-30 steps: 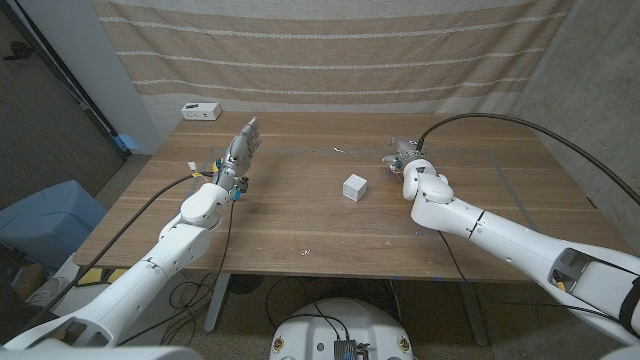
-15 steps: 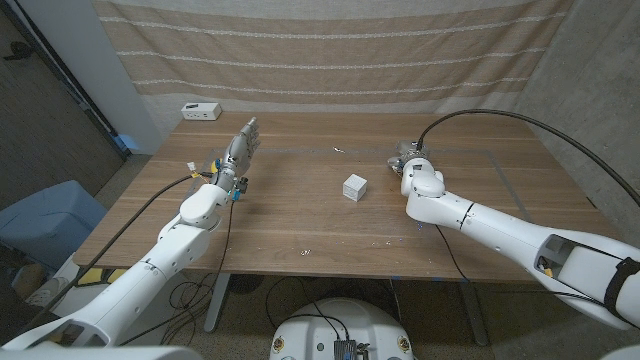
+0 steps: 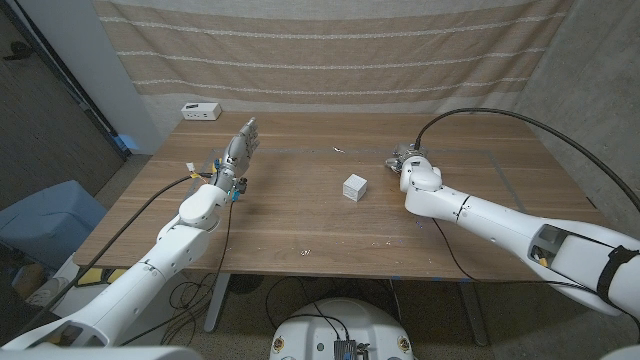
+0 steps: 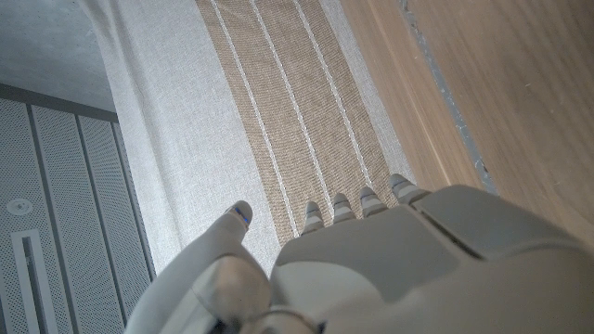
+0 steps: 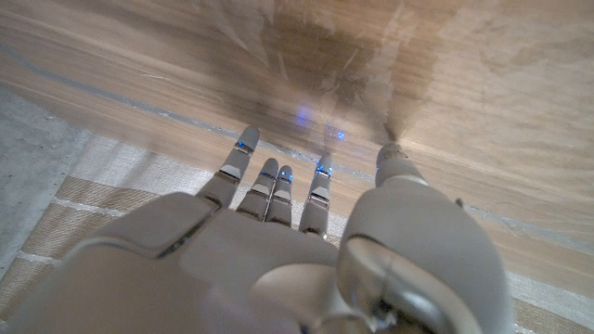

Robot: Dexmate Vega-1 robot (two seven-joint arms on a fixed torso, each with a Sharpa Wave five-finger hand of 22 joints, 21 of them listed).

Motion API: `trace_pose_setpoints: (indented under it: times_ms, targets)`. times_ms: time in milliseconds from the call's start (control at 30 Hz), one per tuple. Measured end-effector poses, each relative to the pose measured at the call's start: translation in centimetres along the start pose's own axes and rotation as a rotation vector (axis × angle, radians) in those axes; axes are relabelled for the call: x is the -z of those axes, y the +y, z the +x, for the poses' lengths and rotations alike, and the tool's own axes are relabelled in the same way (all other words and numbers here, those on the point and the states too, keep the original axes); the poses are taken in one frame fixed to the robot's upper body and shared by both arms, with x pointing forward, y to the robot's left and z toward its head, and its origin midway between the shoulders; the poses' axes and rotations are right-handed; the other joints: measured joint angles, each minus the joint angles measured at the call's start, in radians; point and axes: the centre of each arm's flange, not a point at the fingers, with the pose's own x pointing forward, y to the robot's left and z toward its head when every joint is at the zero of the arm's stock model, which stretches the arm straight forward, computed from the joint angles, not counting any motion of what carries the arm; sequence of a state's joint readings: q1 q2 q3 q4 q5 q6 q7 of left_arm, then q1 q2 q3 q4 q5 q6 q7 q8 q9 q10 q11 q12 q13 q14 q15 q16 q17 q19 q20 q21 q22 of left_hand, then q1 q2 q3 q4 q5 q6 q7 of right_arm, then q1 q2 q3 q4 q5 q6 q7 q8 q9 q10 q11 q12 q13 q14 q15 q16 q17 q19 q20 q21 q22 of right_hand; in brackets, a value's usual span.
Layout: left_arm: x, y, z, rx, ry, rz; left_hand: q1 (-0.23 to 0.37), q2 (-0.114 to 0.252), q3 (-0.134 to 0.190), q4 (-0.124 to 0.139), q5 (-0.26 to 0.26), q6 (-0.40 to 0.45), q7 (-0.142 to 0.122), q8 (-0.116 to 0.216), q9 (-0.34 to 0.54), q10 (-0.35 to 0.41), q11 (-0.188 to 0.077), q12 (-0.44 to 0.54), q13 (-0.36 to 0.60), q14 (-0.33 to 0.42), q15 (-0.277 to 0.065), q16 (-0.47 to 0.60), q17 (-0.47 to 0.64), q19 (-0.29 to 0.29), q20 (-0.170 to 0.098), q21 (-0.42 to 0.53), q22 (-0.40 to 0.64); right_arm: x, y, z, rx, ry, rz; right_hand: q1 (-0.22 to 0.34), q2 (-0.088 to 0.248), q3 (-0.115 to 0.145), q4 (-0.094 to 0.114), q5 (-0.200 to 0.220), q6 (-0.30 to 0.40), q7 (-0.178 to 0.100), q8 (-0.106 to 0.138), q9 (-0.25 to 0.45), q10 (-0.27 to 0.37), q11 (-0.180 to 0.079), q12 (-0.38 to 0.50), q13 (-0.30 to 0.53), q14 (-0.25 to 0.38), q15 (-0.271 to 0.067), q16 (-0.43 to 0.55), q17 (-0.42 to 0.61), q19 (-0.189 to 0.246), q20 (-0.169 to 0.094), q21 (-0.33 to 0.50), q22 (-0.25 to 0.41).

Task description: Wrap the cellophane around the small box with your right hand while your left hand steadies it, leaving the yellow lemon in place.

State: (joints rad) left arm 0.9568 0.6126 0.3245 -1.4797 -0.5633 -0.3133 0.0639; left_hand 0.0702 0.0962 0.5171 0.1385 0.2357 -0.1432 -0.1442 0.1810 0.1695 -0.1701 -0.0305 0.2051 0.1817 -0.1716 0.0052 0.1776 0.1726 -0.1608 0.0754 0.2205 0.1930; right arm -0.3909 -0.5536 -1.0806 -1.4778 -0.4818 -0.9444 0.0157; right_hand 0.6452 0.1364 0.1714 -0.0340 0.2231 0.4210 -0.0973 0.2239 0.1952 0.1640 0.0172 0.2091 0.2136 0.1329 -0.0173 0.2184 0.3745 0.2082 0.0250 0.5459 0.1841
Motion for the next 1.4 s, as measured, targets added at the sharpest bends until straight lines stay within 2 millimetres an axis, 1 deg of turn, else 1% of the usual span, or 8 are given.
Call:
trace_pose_setpoints:
  times_ms: [100, 233, 333, 467, 633, 900, 1000, 1400]
  targets:
    - [0.0, 0.0, 0.0, 0.000, 0.000, 0.000, 0.000, 0.000, 0.000, 0.000, 0.000, 0.000, 0.000, 0.000, 0.000, 0.000, 0.000, 0.000, 0.000, 0.000, 0.000, 0.000, 0.000, 0.000, 0.000, 0.000, 0.000, -0.2, 0.1, 0.2, 0.001, 0.004, -0.021, 0.068, -0.009, 0.013, -0.045, 0.015, 0.077, 0.006, 0.012, -0.009, 0.058, -0.010, 0.017, -0.002, 0.044, -0.017, 0.014, -0.017, 0.047, -0.003, 0.008, 0.000]
    - [0.0, 0.1, 0.0, -0.001, 0.000, 0.000, 0.000, 0.000, 0.000, 0.000, 0.000, 0.000, 0.000, 0.000, 0.000, 0.000, 0.000, 0.000, 0.000, 0.000, 0.000, 0.000, 0.000, 0.000, 0.000, 0.000, 0.000, -0.3, 0.2, 0.2, 0.035, 0.012, -0.061, 0.162, -0.021, 0.023, -0.106, 0.036, 0.243, 0.009, 0.052, -0.010, 0.165, -0.042, 0.040, -0.005, 0.138, -0.022, 0.045, -0.035, 0.125, -0.011, 0.036, 0.000]
    - [0.0, 0.1, 0.0, -0.001, -0.001, 0.001, 0.000, 0.000, 0.000, 0.000, 0.000, 0.000, 0.000, 0.000, 0.000, 0.000, 0.000, 0.000, 0.000, 0.000, 0.000, 0.000, 0.000, 0.000, 0.000, 0.000, 0.000, -0.4, 0.5, 0.2, 0.062, 0.013, -0.085, 0.220, -0.034, 0.026, -0.127, 0.047, 0.319, 0.016, 0.064, -0.009, 0.237, -0.059, 0.053, -0.005, 0.209, -0.024, 0.073, -0.041, 0.167, -0.018, 0.050, 0.000]
    - [-0.1, 0.1, 0.0, -0.001, -0.002, 0.001, 0.000, 0.000, 0.000, 0.000, 0.000, 0.000, 0.000, 0.000, 0.000, 0.000, 0.000, 0.000, 0.000, 0.000, 0.000, 0.000, 0.000, 0.000, 0.000, 0.000, 0.000, -0.4, 1.0, -0.1, 0.110, 0.012, -0.111, 0.300, -0.043, 0.035, -0.140, 0.062, 0.453, 0.025, 0.109, -0.003, 0.334, -0.079, 0.073, -0.005, 0.285, -0.026, 0.099, -0.042, 0.201, -0.023, 0.067, 0.000]
    - [-0.1, 0.1, 0.1, 0.000, -0.003, 0.002, 0.000, 0.000, 0.000, 0.000, 0.000, 0.000, 0.000, 0.000, 0.000, 0.000, 0.000, -0.006, 0.000, 0.000, 0.000, 0.000, 0.000, 0.000, 0.000, 0.000, 0.000, -0.3, 1.6, -0.5, 0.166, 0.005, -0.118, 0.345, -0.004, 0.059, -0.118, 0.070, 0.567, 0.040, 0.151, 0.006, 0.418, -0.099, 0.084, -0.005, 0.356, -0.030, 0.122, -0.043, 0.224, -0.032, 0.080, 0.000]
    - [-0.3, -0.1, 0.0, 0.006, -0.006, 0.002, 0.000, 0.000, 0.000, 0.000, 0.000, 0.000, 0.000, 0.000, 0.000, 0.000, 0.000, -0.005, 0.000, 0.000, 0.000, 0.000, 0.000, 0.000, 0.000, 0.000, 0.000, 0.2, 2.5, -1.3, 0.236, -0.011, -0.062, 0.345, 0.014, 0.071, -0.106, 0.069, 0.589, 0.051, 0.159, 0.006, 0.449, -0.092, 0.084, -0.004, 0.385, -0.034, 0.126, -0.042, 0.234, -0.030, 0.089, 0.000]
    - [-0.4, -0.2, -0.1, 0.010, -0.006, 0.003, 0.000, 0.000, 0.000, 0.000, 0.000, 0.000, 0.000, 0.000, 0.000, 0.000, 0.000, -0.005, 0.000, 0.000, 0.000, 0.000, 0.000, 0.000, 0.000, 0.000, 0.000, -0.1, 1.8, -2.1, 0.312, -0.043, -0.002, 0.350, 0.020, 0.079, -0.106, 0.064, 0.593, 0.058, 0.159, 0.004, 0.453, -0.088, 0.084, -0.004, 0.397, -0.035, 0.126, -0.043, 0.233, -0.030, 0.089, 0.000]
    - [-0.4, -0.5, -0.2, 0.028, -0.005, 0.002, 0.000, 0.000, 0.000, 0.000, 0.000, 0.000, 0.000, 0.000, 0.000, 0.000, 0.000, -0.005, 0.000, 0.000, 0.000, 0.000, 0.000, 0.000, 0.000, 0.000, 0.000, 0.3, 0.4, -4.6, 0.380, -0.082, 0.121, 0.359, 0.029, 0.095, -0.107, 0.055, 0.597, 0.067, 0.159, 0.002, 0.458, -0.083, 0.084, -0.004, 0.403, -0.031, 0.126, -0.045, 0.239, -0.025, 0.097, 0.000]
